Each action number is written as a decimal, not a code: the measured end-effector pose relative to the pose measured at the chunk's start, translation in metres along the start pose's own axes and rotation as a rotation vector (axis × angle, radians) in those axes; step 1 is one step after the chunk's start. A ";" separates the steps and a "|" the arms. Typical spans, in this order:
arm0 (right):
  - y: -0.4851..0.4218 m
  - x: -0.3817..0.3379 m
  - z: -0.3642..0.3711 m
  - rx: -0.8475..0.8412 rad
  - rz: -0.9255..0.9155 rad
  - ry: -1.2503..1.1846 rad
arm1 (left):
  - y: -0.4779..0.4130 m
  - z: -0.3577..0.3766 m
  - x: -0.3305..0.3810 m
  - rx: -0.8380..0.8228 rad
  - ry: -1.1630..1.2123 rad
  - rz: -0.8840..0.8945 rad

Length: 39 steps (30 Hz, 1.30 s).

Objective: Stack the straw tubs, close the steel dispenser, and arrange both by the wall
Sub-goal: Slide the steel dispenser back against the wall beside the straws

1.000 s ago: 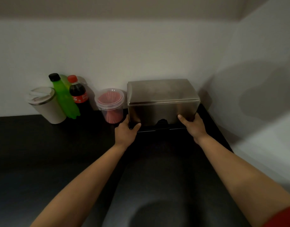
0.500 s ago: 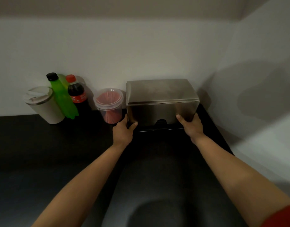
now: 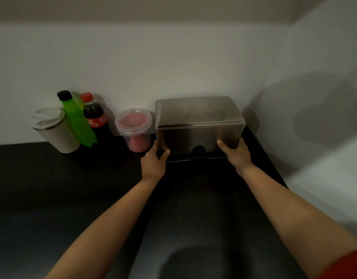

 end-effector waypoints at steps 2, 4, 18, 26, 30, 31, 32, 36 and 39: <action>0.000 -0.001 0.000 -0.009 0.000 0.004 | 0.001 0.000 0.000 0.004 0.005 -0.006; 0.001 -0.002 0.000 -0.014 0.005 0.008 | 0.001 0.000 0.000 0.007 0.000 -0.009; 0.004 -0.005 0.000 0.017 -0.005 0.039 | 0.002 0.000 -0.001 0.053 0.004 -0.010; 0.016 -0.006 0.000 0.055 0.033 0.077 | 0.004 -0.004 -0.002 0.063 0.029 -0.084; 0.028 -0.014 -0.001 0.115 0.061 0.107 | 0.008 -0.014 0.000 0.088 0.033 -0.117; 0.031 -0.016 -0.002 0.128 0.064 0.114 | 0.010 -0.017 0.001 0.096 0.030 -0.125; 0.035 -0.018 -0.002 0.140 0.064 0.129 | 0.011 -0.019 0.001 0.103 0.025 -0.135; 0.055 -0.023 -0.001 0.136 0.062 0.279 | 0.018 -0.034 0.001 0.135 -0.014 -0.172; 0.075 -0.030 0.010 0.075 0.048 0.268 | 0.019 -0.048 -0.001 0.174 -0.042 -0.171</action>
Point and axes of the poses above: each hand's wrist, its own y-axis away from the middle knuckle, its own z-axis out of the palm, x = y × z, the point moved 6 cm from there along -y, towards the middle knuckle, and after that the axes turned 14 degrees about x, right-handed, at the moved point
